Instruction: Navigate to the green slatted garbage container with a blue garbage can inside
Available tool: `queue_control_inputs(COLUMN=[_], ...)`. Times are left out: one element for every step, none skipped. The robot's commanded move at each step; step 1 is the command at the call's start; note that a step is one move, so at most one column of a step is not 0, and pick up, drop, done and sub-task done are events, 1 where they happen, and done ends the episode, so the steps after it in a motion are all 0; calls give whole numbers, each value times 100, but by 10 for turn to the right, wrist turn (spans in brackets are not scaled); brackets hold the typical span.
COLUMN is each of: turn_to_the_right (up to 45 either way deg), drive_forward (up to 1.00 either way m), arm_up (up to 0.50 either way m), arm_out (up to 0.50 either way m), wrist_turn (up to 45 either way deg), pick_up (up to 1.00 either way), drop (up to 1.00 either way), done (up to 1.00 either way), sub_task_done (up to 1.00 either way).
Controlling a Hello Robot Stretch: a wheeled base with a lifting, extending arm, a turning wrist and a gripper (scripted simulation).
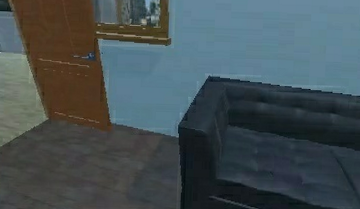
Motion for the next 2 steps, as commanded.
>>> queue_control_inputs(turn_to_the_right=[0, -450], drive_forward=[45, 0], arm_up=[0, 0], arm_out=[0, 0], wrist_turn=[0, 0], pick_up=[0, 0], drop=[0, 0], done=[0, 0], sub_task_done=[0, 0])
